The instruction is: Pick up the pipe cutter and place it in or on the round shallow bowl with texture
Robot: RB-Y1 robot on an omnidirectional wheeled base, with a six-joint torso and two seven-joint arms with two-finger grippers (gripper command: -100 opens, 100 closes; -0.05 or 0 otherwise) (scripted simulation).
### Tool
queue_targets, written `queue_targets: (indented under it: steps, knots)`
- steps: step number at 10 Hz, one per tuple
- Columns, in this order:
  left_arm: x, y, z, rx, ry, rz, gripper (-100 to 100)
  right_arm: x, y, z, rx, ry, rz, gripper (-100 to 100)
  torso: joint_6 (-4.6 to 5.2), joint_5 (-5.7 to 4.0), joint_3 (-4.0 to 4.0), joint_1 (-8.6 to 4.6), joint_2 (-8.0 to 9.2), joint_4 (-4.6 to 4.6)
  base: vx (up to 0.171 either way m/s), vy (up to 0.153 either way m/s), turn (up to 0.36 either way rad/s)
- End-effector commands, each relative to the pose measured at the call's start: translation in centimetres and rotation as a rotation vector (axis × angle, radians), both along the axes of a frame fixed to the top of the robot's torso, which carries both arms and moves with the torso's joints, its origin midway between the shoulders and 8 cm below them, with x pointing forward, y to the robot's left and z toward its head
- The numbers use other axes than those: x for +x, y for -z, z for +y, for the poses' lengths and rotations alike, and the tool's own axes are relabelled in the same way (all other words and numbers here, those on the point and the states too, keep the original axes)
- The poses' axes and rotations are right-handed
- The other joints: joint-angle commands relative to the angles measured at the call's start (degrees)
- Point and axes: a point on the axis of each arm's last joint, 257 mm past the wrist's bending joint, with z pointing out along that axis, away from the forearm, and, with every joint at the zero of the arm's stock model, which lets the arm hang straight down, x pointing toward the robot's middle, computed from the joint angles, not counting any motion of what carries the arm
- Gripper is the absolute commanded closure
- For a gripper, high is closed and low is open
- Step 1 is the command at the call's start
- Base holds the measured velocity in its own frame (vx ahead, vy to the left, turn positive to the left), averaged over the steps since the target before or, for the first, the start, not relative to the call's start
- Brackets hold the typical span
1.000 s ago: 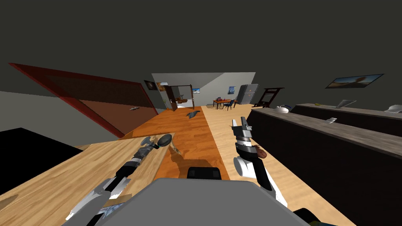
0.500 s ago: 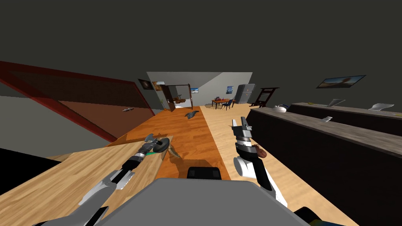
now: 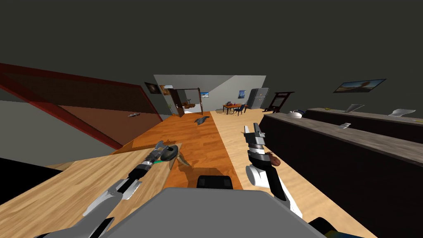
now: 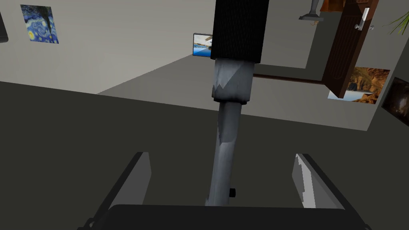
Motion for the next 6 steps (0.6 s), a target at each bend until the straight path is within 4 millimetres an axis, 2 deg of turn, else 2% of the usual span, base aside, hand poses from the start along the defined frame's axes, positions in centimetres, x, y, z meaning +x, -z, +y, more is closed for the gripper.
queue_targets:
  steps: [1,2,3,4,5,6]
  knots:
    - [0.0,0.0,0.0,0.000,0.000,0.000,0,0.0,0.0,0.0,0.000,0.000,0.000,0,0.00,0.00,0.00,0.00,0.00,0.00,0.000,0.000,0.000]
    - [2.4,-0.2,-1.2,-0.004,0.012,0.000,-100,0.0,0.0,0.0,0.000,0.000,0.000,0,0.00,0.00,0.00,0.00,0.00,0.00,-0.049,0.034,0.102]
    - [2.4,-0.2,-1.2,-0.004,0.012,0.000,-100,0.0,0.0,0.0,0.000,0.000,0.000,0,0.00,0.02,0.06,0.11,0.11,0.02,-0.064,0.041,0.040]
    - [4.7,-0.7,-2.7,-0.007,0.034,-0.009,-100,0.0,0.0,0.0,0.000,0.000,0.000,0,-0.01,0.03,0.12,0.14,0.20,0.04,-0.085,0.043,0.089]
    - [4.7,-0.4,-2.5,-0.007,0.024,0.001,-100,0.0,0.0,0.0,0.000,0.000,0.000,0,-0.01,0.04,0.16,0.15,0.28,0.06,-0.069,0.031,0.037]
    - [6.5,-0.5,-3.7,-0.009,0.036,0.007,-100,0.0,0.0,0.0,0.000,0.000,0.000,0,0.00,0.03,0.15,0.12,0.26,0.06,-0.093,0.051,0.085]
